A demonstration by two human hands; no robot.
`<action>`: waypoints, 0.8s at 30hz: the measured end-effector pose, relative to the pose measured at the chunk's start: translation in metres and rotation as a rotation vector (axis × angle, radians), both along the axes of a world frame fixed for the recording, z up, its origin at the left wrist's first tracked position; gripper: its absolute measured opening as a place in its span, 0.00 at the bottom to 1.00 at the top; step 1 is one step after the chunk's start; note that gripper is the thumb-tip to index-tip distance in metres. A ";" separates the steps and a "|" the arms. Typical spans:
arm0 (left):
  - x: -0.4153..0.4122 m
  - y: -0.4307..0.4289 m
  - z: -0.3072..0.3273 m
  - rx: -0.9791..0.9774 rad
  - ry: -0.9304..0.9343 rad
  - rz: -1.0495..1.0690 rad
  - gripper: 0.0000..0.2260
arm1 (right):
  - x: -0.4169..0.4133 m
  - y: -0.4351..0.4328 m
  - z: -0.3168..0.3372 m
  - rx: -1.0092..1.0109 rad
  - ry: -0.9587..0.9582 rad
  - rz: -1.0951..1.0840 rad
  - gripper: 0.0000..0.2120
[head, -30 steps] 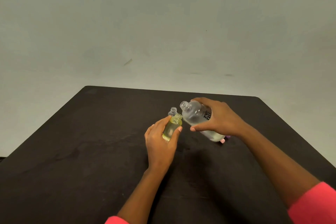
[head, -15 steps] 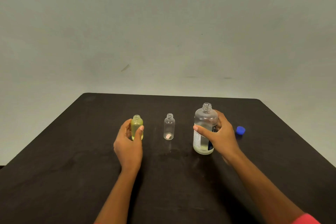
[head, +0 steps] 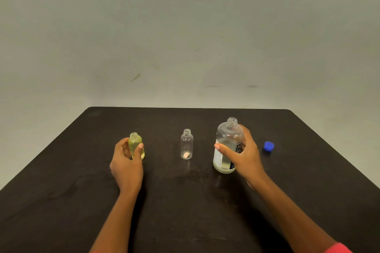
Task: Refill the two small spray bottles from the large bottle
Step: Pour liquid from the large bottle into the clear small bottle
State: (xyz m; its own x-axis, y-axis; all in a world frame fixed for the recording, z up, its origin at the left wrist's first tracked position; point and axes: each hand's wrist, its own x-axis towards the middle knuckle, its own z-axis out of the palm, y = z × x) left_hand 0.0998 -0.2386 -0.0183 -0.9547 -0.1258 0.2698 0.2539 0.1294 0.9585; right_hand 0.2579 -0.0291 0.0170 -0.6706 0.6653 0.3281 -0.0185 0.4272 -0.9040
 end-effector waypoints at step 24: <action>0.038 0.066 0.010 -0.367 0.426 -0.408 0.32 | 0.000 0.000 -0.004 0.019 0.048 0.010 0.32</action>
State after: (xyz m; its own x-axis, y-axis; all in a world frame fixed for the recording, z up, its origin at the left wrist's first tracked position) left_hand 0.1383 -0.1725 -0.0081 -0.7080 0.3917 0.5876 0.6953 0.2409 0.6771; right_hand 0.2577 -0.0293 0.0131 -0.6604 0.6521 0.3724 -0.0657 0.4438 -0.8937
